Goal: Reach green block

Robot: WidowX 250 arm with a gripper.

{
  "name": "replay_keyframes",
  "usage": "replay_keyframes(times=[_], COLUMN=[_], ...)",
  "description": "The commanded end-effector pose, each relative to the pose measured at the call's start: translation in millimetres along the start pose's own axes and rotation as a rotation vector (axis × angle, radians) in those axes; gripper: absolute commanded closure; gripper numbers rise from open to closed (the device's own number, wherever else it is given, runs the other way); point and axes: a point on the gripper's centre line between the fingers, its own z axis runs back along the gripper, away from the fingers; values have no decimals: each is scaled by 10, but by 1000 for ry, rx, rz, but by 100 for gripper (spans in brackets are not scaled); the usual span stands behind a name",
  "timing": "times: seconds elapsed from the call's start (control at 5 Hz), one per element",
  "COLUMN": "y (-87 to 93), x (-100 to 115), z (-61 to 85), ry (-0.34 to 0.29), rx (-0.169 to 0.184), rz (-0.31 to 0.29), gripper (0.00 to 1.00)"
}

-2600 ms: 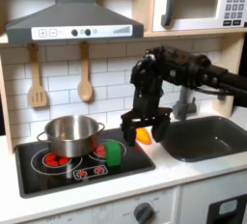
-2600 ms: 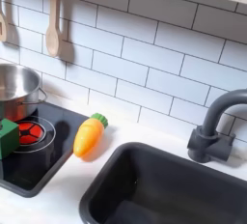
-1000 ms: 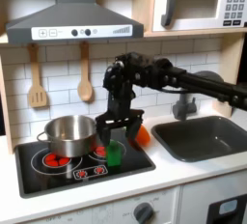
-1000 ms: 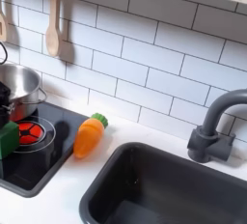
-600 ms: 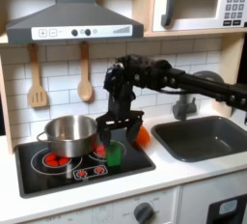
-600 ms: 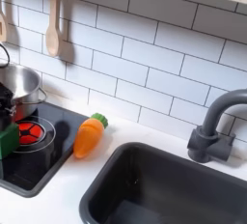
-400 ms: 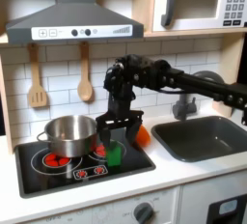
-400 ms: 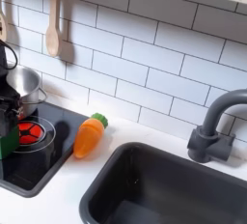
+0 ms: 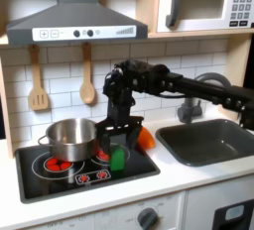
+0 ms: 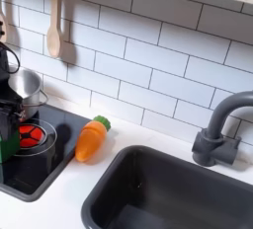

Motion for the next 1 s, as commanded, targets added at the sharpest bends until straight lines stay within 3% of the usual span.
replay_keyframes(times=[0.0,0.8], y=[-18,-10], x=[3,30], z=[-80,-178], ry=[6,12], rx=[3,-6], rz=[-26,-37], gripper=[0,0])
